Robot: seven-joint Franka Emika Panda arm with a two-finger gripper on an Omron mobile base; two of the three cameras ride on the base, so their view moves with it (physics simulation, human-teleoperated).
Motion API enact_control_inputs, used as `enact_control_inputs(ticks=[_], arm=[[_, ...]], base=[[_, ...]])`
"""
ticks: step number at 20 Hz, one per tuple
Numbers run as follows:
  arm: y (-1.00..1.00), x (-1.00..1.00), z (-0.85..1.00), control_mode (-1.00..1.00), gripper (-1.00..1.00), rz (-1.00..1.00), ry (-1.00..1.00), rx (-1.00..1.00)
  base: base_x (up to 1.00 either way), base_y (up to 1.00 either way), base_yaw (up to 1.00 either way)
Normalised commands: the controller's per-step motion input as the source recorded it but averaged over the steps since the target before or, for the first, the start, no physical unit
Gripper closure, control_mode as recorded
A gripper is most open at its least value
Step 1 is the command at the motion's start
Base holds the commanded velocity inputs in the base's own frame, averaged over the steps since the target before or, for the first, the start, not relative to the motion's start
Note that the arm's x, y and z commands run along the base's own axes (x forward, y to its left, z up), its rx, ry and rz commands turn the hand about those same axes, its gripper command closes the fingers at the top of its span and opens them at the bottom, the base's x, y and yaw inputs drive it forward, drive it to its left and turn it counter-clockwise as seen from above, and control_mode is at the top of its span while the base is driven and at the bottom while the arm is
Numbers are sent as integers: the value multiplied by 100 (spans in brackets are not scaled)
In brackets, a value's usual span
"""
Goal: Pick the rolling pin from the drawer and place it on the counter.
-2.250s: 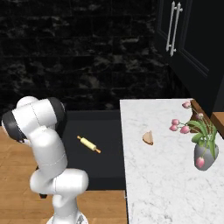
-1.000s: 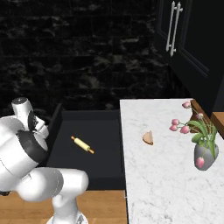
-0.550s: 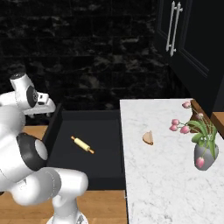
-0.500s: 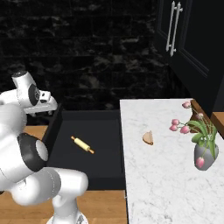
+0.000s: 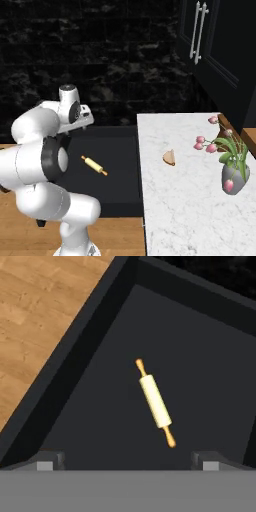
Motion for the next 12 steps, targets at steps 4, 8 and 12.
enact_control_inputs(ticks=[4, 8, 12], arm=[[-6, 18, -89, -100, -100, 36, 0, 0], [1, 0, -61, -100, -100, 31, 0, -12], [23, 0, -39, -100, -100, 25, 0, -29]], base=[[0, 0, 0], [0, 0, 0], [0, 0, 0]])
